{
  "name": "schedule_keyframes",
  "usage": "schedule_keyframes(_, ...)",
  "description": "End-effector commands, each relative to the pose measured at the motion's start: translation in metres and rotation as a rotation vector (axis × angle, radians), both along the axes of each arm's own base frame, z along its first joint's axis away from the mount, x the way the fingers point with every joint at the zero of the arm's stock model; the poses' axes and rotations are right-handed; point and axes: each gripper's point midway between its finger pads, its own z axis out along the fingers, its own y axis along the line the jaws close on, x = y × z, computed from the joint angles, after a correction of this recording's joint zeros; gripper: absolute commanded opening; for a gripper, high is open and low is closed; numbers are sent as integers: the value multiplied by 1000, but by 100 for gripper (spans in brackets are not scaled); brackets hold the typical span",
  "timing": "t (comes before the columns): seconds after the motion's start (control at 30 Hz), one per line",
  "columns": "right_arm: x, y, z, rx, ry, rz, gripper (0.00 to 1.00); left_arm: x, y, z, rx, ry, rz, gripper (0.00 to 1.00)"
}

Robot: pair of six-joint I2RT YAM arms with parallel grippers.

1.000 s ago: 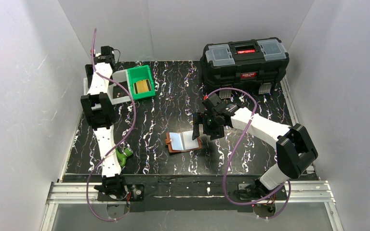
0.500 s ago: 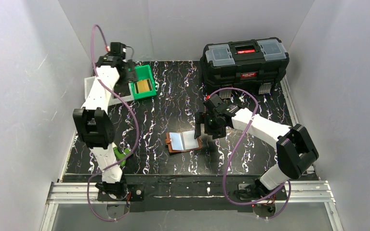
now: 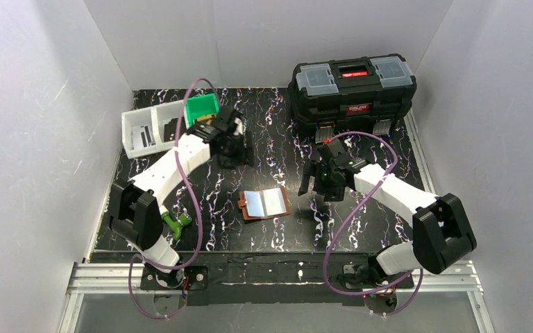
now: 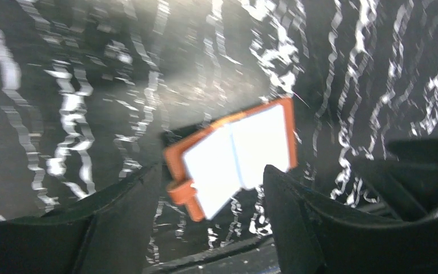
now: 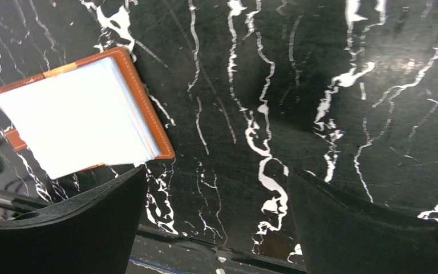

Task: Take the credit cards out of the card holder
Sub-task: Remove the credit card from the card holder.

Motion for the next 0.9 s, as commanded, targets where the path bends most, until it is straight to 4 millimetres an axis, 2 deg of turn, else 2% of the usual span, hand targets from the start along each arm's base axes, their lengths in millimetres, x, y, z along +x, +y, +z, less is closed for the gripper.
schedule_keyframes(0.0, 11, -9, 4, 20, -46, -63, 98, -34, -51, -3, -48, -3, -85, 62)
schedule_keyframes(0.17, 11, -15, -2, 22, -31, -90, 98, -52, -74, -32, 76, 1, -163, 57)
schedule_keyframes(0.4, 9, -21, -10, 31, -7, -119, 98, -69, -93, -61, 224, -17, -283, 53)
schedule_keyframes(0.67, 9, -24, -14, 33, 9, -133, 98, -78, -101, -88, 281, -4, -347, 51)
schedule_keyframes(0.87, 9, -23, -16, 35, 18, -131, 98, -84, -94, -108, 309, 27, -349, 51)
